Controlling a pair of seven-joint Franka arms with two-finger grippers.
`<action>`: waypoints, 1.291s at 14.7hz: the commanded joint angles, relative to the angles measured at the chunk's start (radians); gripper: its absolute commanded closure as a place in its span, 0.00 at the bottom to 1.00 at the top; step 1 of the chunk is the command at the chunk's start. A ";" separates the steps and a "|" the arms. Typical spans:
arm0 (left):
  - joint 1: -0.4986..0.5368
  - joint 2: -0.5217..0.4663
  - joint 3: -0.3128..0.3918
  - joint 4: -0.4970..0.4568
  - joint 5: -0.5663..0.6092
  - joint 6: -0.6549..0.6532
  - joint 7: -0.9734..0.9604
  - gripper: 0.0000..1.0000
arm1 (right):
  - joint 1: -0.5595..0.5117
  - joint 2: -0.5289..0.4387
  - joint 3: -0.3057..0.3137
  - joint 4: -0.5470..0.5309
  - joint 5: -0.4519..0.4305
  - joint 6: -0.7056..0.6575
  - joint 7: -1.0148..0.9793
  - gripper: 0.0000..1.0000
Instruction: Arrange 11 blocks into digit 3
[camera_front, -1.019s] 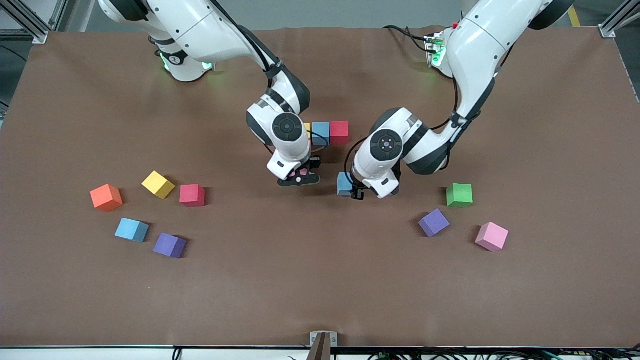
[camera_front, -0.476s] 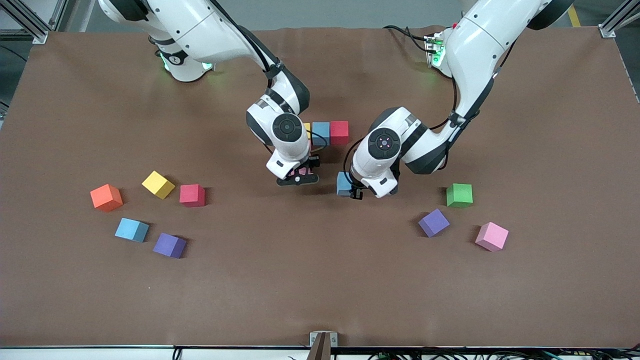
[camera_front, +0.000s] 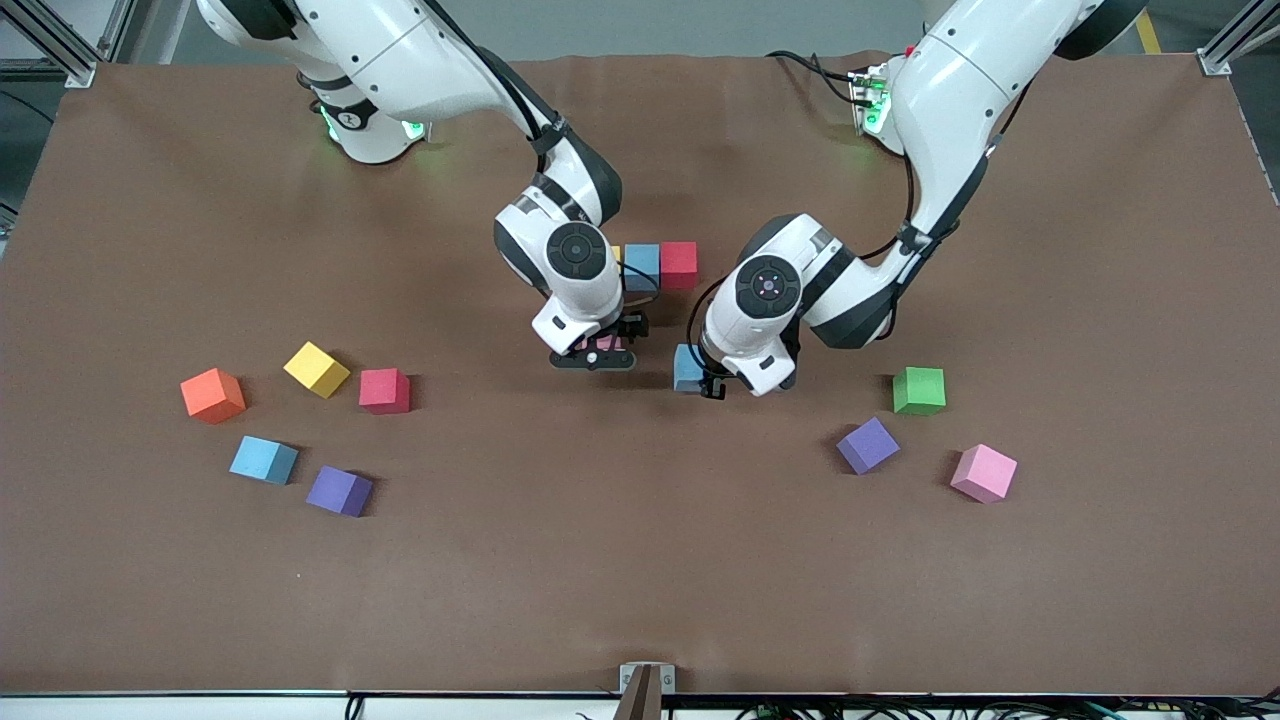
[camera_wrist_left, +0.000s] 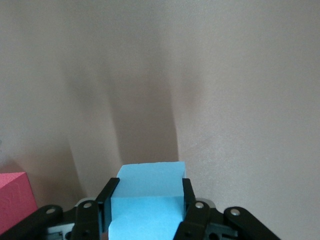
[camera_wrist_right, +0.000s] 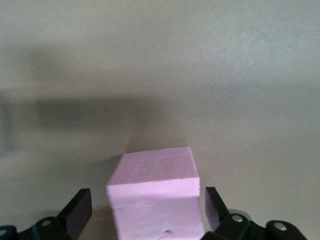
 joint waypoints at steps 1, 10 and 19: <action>-0.008 -0.005 0.001 0.011 0.016 -0.024 -0.008 0.71 | 0.009 -0.048 -0.004 0.053 0.013 -0.096 0.085 0.00; -0.068 0.005 0.004 0.006 0.016 -0.022 -0.151 0.71 | -0.340 -0.180 -0.039 0.107 -0.005 -0.299 -0.088 0.00; -0.168 0.062 0.012 0.005 0.157 0.042 -0.347 0.71 | -0.528 -0.093 -0.037 0.060 -0.004 -0.241 -0.445 0.00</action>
